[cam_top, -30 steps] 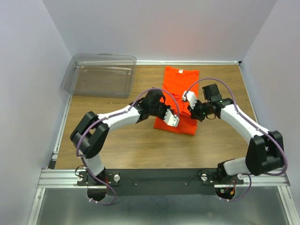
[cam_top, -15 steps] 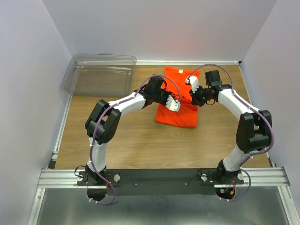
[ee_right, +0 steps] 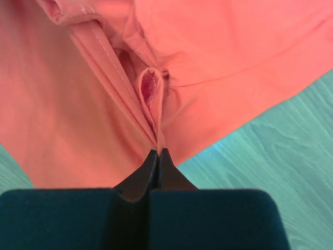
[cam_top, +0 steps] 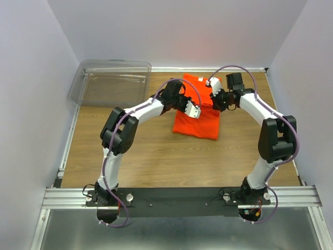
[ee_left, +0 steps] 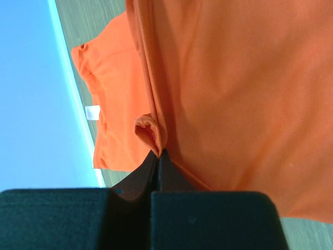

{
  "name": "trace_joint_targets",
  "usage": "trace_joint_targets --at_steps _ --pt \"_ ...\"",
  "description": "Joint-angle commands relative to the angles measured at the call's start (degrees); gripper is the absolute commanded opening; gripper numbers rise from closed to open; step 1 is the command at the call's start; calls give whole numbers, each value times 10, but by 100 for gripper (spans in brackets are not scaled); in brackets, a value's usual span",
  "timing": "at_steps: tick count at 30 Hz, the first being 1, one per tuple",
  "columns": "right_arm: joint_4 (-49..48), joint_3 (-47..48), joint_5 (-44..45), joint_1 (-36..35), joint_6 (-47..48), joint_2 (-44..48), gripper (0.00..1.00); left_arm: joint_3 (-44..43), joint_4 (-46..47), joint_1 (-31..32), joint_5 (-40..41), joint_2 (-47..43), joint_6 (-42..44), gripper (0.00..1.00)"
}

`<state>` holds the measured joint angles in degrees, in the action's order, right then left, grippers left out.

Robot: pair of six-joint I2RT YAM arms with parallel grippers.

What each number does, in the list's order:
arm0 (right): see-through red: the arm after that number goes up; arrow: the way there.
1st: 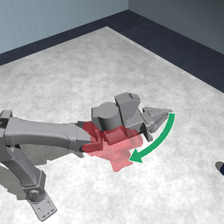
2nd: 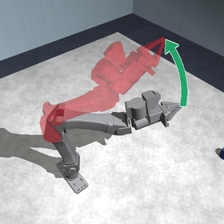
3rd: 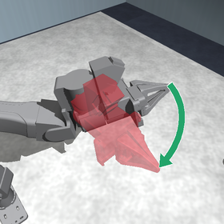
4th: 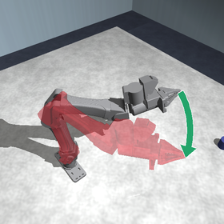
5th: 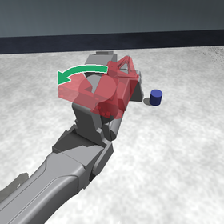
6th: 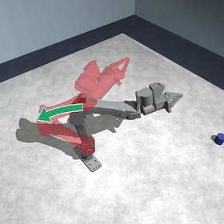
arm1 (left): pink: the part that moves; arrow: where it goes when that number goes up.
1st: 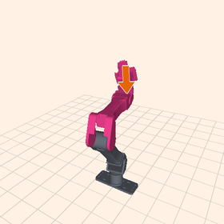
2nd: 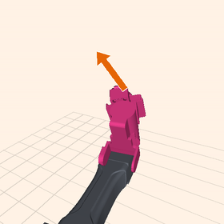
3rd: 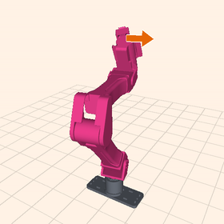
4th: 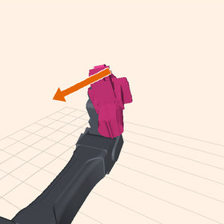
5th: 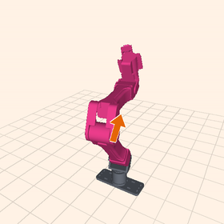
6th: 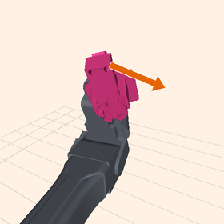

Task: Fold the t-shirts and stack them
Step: Fold the tshirt

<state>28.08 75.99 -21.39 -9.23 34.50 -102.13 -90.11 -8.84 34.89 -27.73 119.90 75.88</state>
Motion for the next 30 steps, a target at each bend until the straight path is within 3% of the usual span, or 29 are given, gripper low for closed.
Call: trace_joint_targets --at_steps 1,26,27,28,30 --pt "-8 22 49 10 -15 -17 1 -27 -10 -10 -3 20 6 0" --pt "-21 43 64 14 -27 -47 7 -72 -5 -13 10 64 -4 0" --pt "-22 46 64 14 -29 -48 11 -70 1 -12 23 64 -14 7" --pt "-24 48 64 14 -39 -54 16 -68 38 -11 42 65 -35 34" --pt "-42 50 71 15 -58 -60 23 -74 85 -9 113 68 -113 60"
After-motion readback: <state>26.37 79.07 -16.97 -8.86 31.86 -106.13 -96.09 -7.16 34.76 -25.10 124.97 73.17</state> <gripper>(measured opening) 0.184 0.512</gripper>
